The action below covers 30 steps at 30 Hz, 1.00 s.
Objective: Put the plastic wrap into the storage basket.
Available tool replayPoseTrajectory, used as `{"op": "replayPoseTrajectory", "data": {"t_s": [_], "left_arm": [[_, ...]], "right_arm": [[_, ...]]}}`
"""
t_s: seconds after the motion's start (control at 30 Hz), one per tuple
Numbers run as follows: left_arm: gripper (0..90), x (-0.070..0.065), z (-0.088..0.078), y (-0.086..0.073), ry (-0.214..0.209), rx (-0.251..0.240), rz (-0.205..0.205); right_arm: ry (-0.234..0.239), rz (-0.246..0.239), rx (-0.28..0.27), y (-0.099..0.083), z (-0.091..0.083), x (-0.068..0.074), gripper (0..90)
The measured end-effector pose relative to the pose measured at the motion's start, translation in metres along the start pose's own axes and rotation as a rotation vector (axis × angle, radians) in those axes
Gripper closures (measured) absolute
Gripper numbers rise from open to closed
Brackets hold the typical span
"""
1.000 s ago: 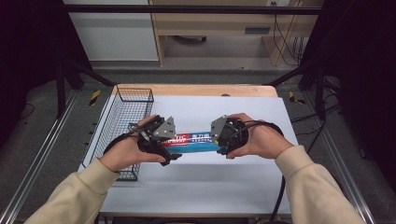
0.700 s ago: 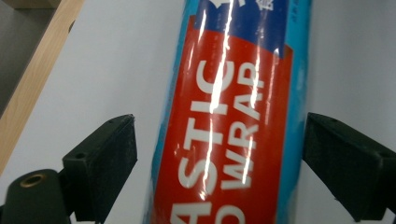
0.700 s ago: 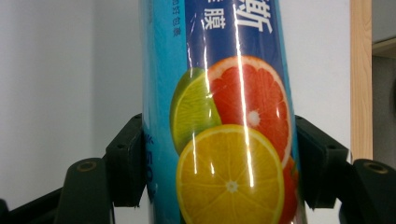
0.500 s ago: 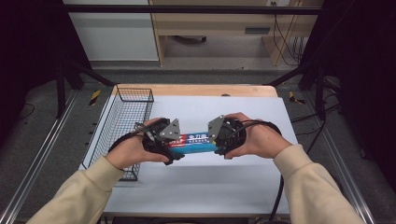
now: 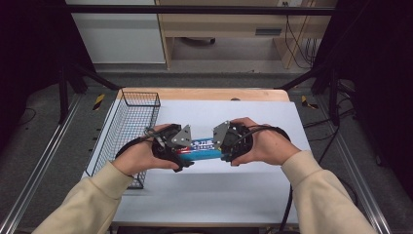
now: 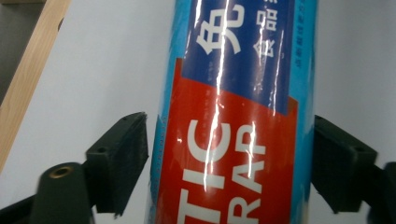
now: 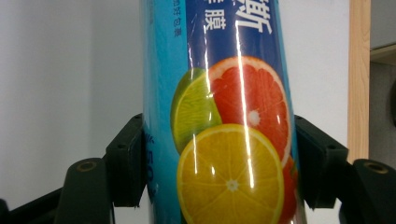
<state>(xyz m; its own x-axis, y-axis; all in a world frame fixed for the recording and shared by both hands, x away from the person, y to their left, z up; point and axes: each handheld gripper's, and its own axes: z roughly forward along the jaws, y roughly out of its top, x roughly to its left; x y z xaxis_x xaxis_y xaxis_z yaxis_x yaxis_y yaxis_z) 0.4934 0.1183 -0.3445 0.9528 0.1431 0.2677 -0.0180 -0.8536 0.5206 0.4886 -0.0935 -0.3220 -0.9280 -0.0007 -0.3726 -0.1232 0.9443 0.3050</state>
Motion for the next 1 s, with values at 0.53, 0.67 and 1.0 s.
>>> {"op": "replayPoseTrajectory", "data": {"t_s": [0.53, 0.67, 1.0], "left_arm": [[30.8, -0.007, 0.009, -0.001, 0.007, 0.046, 0.017], [31.0, -0.013, 0.010, -0.005, 0.021, 0.045, 0.014], [31.3, -0.019, 0.007, -0.006, 0.038, 0.036, 0.015]], "right_arm": [[0.019, -0.011, -0.004, 0.000, 0.007, 0.000, 30.9], [0.024, -0.026, -0.007, 0.000, 0.011, 0.002, 30.8], [0.026, -0.042, -0.003, 0.002, 0.012, 0.005, 30.5]]}}
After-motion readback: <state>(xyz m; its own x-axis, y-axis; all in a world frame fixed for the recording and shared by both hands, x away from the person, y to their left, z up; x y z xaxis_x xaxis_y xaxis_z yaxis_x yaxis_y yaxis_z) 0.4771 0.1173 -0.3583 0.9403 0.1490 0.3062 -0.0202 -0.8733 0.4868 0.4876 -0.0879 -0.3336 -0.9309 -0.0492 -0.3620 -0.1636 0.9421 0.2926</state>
